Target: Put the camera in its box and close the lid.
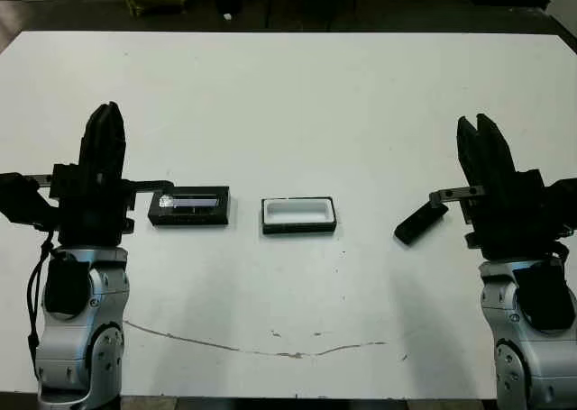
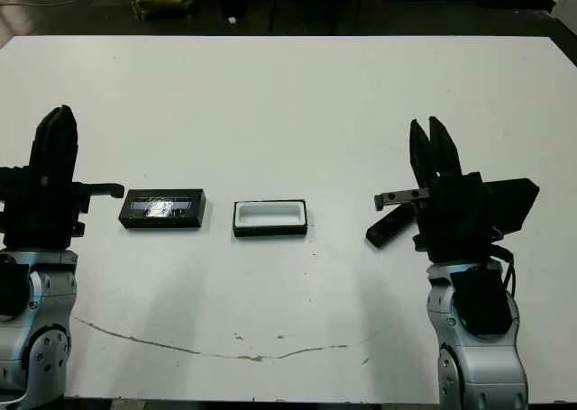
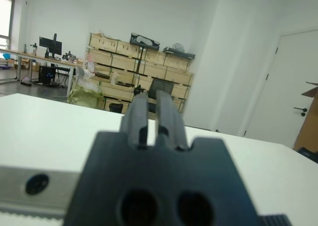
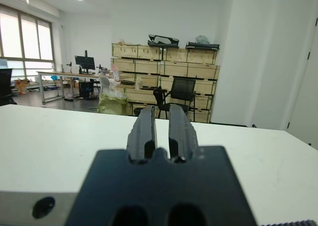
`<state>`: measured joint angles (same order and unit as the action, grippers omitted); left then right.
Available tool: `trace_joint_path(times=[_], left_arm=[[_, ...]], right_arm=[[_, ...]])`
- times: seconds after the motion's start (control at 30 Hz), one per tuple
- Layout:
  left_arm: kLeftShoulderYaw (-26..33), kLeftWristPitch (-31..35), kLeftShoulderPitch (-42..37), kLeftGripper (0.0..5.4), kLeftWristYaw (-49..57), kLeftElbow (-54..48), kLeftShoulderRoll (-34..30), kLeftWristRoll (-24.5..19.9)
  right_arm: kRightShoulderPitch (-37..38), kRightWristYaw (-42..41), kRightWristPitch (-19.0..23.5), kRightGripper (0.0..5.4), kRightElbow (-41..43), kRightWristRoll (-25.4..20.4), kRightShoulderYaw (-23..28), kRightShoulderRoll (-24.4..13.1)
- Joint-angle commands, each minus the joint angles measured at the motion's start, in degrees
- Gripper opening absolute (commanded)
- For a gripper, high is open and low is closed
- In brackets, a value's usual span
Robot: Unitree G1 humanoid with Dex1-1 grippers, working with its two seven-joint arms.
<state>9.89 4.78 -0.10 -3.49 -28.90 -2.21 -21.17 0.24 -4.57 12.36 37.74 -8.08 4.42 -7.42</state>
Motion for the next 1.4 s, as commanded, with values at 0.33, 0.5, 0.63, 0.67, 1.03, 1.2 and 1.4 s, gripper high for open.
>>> trace_joint_path(times=[0.33,0.5,0.63,0.67,1.03,1.2,1.4], left_arm=[[-0.77,-0.34,1.0,0.01,-0.49,0.86,0.02,0.67],[-0.86,-0.17,1.7,0.01,0.29,0.39,0.49,0.65],[-0.86,-1.14,1.94,0.01,-0.51,0.77,0.33,0.32],[-0.87,-1.22,1.97,0.01,-0.65,0.82,0.33,0.11],[-1.3,0.26,2.7,0.01,0.33,-0.09,0.69,-0.14],[-1.28,0.55,2.94,0.01,0.56,-0.52,0.8,-0.25],[-0.99,-0.72,3.14,0.01,-0.48,0.21,1.0,-1.28]], right_arm=[[0.98,-0.18,0.27,0.0,-0.86,0.37,-0.46,-0.07],[0.89,-1.06,1.69,0.0,0.6,-0.26,0.52,-1.56],[0.73,-3.11,5.27,0.0,3.27,-2.8,3.26,-4.58],[0.67,-3.78,6.29,0.0,3.81,-3.43,4.11,-5.61],[-0.48,-14.91,16.99,0.0,2.95,-6.11,11.2,-22.44],[0.45,-19.15,19.01,0.0,2.19,-4.54,9.39,-28.4],[1.42,-22.72,20.52,0.0,2.83,-0.84,6.18,-34.32]])
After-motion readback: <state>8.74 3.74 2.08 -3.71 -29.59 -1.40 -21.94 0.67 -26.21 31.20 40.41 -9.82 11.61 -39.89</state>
